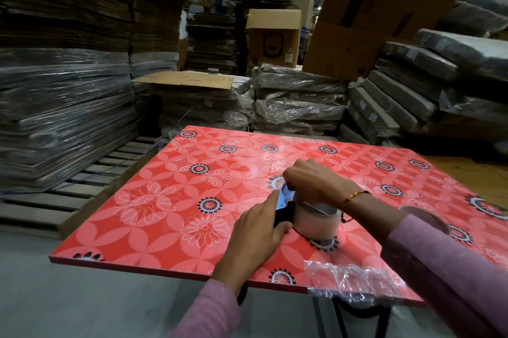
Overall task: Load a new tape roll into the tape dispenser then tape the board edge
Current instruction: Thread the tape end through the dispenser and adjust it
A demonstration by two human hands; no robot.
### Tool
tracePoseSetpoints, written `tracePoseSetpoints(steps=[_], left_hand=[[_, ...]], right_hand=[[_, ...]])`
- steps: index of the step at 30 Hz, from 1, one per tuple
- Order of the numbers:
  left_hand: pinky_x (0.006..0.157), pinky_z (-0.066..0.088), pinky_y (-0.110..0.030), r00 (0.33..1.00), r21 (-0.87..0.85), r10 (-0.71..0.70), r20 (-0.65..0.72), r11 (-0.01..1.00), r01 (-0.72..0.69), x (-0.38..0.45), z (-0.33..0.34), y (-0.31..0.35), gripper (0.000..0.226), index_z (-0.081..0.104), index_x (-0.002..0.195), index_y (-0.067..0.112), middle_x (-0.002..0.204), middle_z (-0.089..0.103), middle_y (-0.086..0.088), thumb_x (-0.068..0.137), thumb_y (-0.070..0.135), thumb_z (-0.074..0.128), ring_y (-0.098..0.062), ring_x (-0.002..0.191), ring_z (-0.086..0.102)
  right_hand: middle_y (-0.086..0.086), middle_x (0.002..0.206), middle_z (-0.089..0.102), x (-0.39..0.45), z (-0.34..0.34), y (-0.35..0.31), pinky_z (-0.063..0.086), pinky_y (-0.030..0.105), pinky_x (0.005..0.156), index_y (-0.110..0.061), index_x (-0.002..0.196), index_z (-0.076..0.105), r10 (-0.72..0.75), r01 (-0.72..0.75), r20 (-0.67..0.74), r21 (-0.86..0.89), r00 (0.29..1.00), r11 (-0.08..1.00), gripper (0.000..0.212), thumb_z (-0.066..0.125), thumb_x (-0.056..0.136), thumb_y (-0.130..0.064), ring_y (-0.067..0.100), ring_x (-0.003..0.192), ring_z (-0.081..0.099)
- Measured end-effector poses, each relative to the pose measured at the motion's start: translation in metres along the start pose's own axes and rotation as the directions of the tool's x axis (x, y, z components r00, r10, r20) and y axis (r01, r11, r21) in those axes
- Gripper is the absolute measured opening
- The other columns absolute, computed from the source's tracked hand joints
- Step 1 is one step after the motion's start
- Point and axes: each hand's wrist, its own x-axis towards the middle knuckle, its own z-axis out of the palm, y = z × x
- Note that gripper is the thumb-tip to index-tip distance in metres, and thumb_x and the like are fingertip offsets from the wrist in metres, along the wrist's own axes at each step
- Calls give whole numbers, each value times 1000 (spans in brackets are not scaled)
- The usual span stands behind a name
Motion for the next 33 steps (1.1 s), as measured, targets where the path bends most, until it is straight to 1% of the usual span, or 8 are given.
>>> tracePoseSetpoints(steps=[4, 8, 13, 16, 21, 24, 28, 33], left_hand=[[88, 48, -40, 999, -19, 42, -19, 999, -42, -2, 2, 0, 79, 12, 156, 37, 131, 61, -5, 94, 37, 61, -30, 117, 57], [108, 43, -39, 970, 62, 183, -162, 983, -175, -19, 7, 17, 62, 31, 149, 40, 162, 23, -2, 94, 35, 59, -25, 142, 34], [118, 32, -38, 983, -7, 158, -89, 987, -159, -29, 15, 25, 61, 28, 147, 48, 166, -5, 4, 94, 43, 58, -19, 151, 9], [115, 33, -37, 981, -9, 190, -37, 982, -191, -31, 12, 25, 51, 36, 137, 51, 165, -14, 9, 92, 45, 59, -18, 151, 9], [110, 41, -44, 981, 38, 193, -19, 981, -192, -32, 11, 27, 48, 38, 135, 52, 162, -23, 17, 92, 46, 58, -19, 149, 13], [110, 41, -43, 981, 48, 192, -7, 980, -191, -33, 10, 28, 49, 36, 136, 53, 162, -26, 16, 93, 46, 57, -19, 149, 14], [107, 43, -44, 983, 58, 185, -14, 981, -184, -34, 11, 28, 50, 35, 136, 54, 161, -29, 15, 92, 44, 58, -21, 148, 21], [105, 44, -44, 982, 59, 189, -16, 981, -187, -33, 11, 27, 52, 35, 136, 54, 162, -26, 14, 92, 42, 59, -23, 145, 27]], right_hand=[[14, 110, 65, -3, 12, 10, 33, 38, 66, -13, 112, 59, -60, 60, -56, 4, 997, 998, 25, 56, 88, -11, 39, 98, 62], [9, 102, 69, -2, 17, 15, 39, 37, 62, -19, 101, 62, -54, 61, -88, 82, 995, 995, 19, 59, 83, -14, 38, 94, 64], [14, 108, 66, 4, 10, 12, 43, 35, 67, -22, 101, 69, 33, -21, -60, 189, 998, 982, 12, 59, 94, -23, 39, 99, 64], [15, 113, 63, 5, 10, 7, 40, 33, 69, -24, 101, 69, 104, -95, -26, 245, 994, 965, 13, 60, 92, -24, 39, 103, 62], [15, 108, 66, 5, 10, 4, 51, 38, 74, -28, 82, 59, 169, -164, 14, 334, 985, 928, 12, 59, 80, -16, 38, 99, 64], [15, 104, 67, 7, 12, 4, 45, 34, 66, -24, 72, 49, 234, -229, 37, 395, 972, 890, 14, 60, 78, -18, 37, 93, 63], [15, 85, 73, 11, 18, 3, 48, 35, 60, -6, 73, 67, 313, -303, 73, 528, 947, 794, 22, 61, 81, -25, 34, 77, 65], [15, 80, 70, 4, 23, -5, 52, 42, 63, -6, 78, 70, 360, -312, 24, 558, 932, 769, 21, 60, 83, -25, 36, 76, 64]])
